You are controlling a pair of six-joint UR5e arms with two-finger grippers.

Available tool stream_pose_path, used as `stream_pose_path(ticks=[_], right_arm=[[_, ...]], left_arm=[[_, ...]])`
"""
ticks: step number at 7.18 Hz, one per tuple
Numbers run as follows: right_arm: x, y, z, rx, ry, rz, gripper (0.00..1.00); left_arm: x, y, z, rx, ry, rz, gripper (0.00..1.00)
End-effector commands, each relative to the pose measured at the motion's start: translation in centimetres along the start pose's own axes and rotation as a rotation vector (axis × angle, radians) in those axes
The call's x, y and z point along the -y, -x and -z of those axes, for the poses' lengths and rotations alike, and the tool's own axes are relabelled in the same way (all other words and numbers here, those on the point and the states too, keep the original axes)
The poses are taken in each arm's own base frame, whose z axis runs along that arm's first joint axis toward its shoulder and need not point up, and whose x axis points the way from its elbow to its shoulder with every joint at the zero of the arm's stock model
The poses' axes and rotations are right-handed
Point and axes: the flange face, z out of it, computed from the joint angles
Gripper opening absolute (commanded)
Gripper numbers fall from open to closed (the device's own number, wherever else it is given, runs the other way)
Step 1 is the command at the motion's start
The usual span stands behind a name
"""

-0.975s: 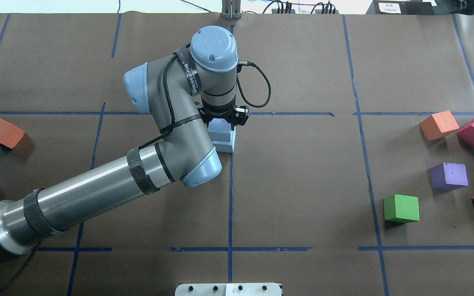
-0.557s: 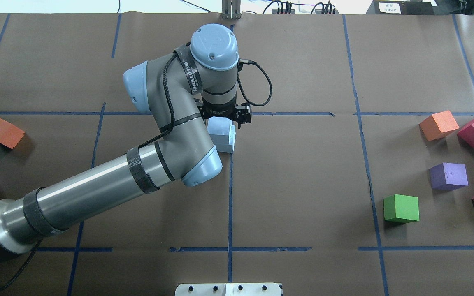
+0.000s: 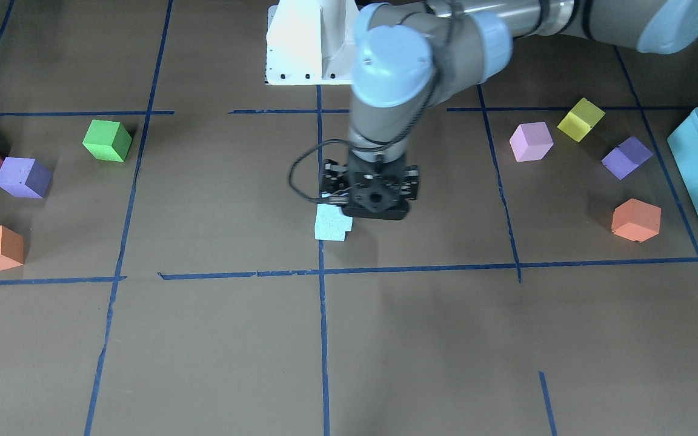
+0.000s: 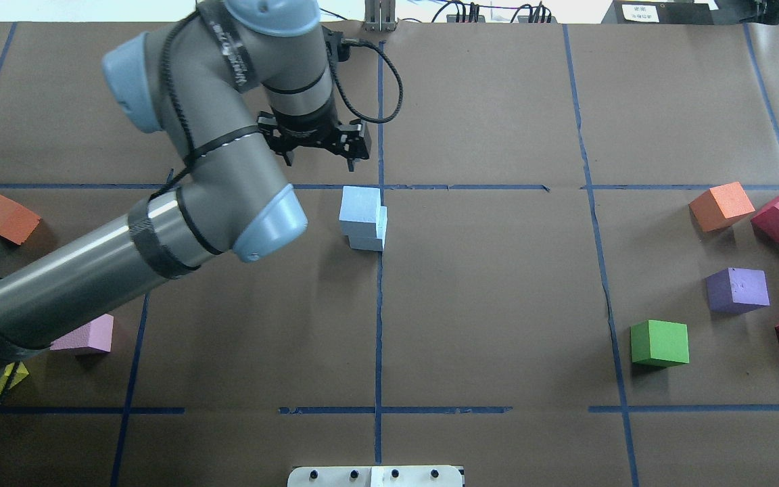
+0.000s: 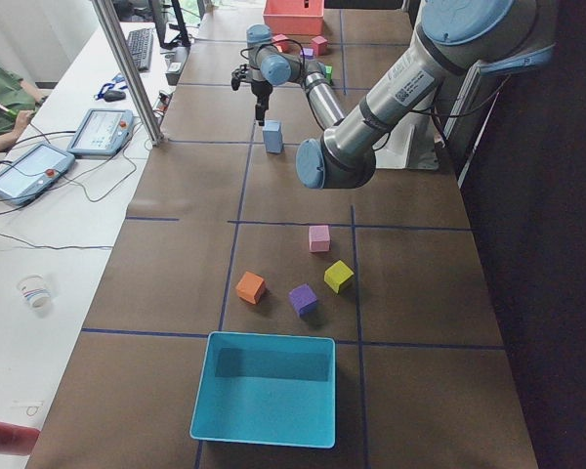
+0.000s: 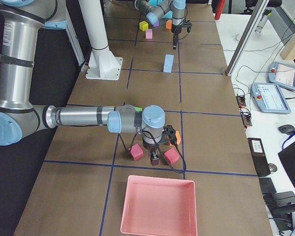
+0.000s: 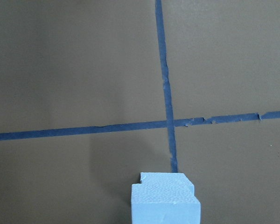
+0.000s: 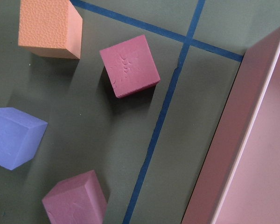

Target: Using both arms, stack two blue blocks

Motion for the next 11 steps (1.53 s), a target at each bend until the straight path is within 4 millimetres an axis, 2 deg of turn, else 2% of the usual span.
stream_pose_path(ticks=[1, 3, 4, 5, 6, 7, 8, 9, 10, 11], right_arm=[[0.0, 0.0, 0.0, 0.000, 0.000, -0.001, 1.00], [0.0, -0.1, -0.1, 0.000, 0.001, -0.002, 1.00], [0.0, -0.1, -0.1, 0.000, 0.001, -0.002, 1.00], [0.0, -0.1, -0.1, 0.000, 0.001, -0.002, 1.00], [0.0, -0.1, -0.1, 0.000, 0.001, -0.002, 1.00], [0.0, -0.1, -0.1, 0.001, 0.002, -0.003, 1.00], [-0.1, -0.2, -0.2, 0.001, 0.005, -0.004, 1.00], [-0.2, -0.4, -0.5, 0.002, 0.009, -0.008, 1.00], [-0.2, -0.4, -0.5, 0.002, 0.009, -0.008, 1.00], [-0.1, -0.4, -0.4, 0.002, 0.008, -0.007, 1.00]], left_arm=[[-1.8, 15.9, 2.9, -0.002, 0.007, -0.108, 1.00], [-2.9, 34.1, 5.2, -0.015, 0.042, -0.246, 1.00], [-4.0, 43.4, 7.0, 0.022, 0.030, -0.274, 1.00], [-6.4, 51.8, 7.5, 0.047, 0.044, -0.282, 1.00], [-10.6, 57.2, 5.6, 0.055, 0.092, -0.223, 1.00], [-12.0, 59.8, 5.0, 0.060, 0.110, -0.168, 1.00], [-13.9, 61.9, 3.5, 0.066, 0.147, -0.139, 1.00], [-14.6, 63.4, 2.2, 0.066, 0.176, -0.111, 1.00], [-14.8, 63.9, 1.8, 0.062, 0.182, -0.098, 1.00], [-16.3, 65.1, 0.9, 0.056, 0.204, -0.074, 1.00]])
